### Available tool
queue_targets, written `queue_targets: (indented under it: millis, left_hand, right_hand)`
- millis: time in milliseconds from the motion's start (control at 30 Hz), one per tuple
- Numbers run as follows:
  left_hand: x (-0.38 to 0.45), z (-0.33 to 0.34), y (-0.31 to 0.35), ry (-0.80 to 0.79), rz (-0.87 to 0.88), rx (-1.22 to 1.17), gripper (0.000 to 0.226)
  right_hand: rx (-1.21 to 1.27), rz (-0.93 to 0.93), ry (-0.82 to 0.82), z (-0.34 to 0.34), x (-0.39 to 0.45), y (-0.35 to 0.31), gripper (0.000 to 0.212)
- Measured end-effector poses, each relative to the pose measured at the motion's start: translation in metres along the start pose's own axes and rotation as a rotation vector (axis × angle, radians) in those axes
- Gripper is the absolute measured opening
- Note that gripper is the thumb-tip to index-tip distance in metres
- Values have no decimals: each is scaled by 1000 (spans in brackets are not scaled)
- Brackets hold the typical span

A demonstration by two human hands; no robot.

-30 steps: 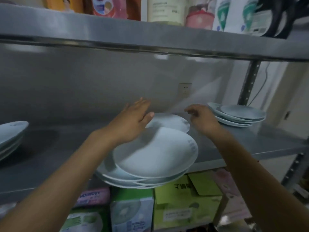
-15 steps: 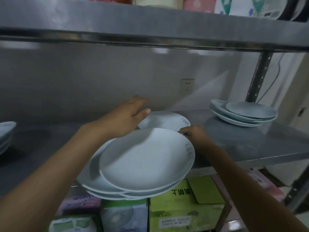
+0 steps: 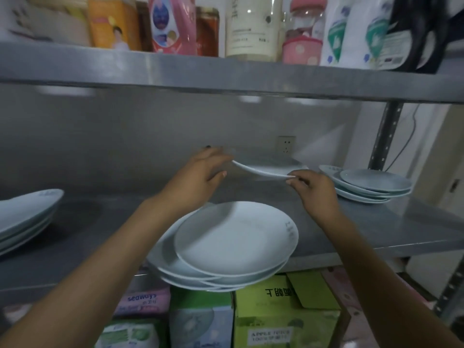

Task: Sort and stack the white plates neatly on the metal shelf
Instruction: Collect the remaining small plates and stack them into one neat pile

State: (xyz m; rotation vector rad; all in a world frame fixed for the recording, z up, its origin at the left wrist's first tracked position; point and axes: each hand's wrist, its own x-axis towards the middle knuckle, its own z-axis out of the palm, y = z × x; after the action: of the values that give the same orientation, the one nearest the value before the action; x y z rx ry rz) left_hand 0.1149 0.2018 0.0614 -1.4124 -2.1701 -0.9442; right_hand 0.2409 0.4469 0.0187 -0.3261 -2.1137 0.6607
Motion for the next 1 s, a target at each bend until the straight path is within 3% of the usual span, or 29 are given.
queue_targets:
  millis: [200,433,533,833,1000]
  left_hand:
    - [-16,-18,15,90,-64,-56,46]
    - [-58,-38,25,258,11,-175,23]
    - [-74,-43,29,294,88,-116,17]
    - [-121,-52,32,337,164,-30,14]
    - [-138,-59,32,349,157,-15,13]
  right_hand:
    - [70,-90,7,-11,-13,-60,10]
    - [83,-187,43,-10,-49,-99,10]
    - [88,-209,41,-7,-64,-113,12]
    - [147,-130,-25,-6,-111,-137,15]
    - [107,29,-98,-16,-125,-137,45]
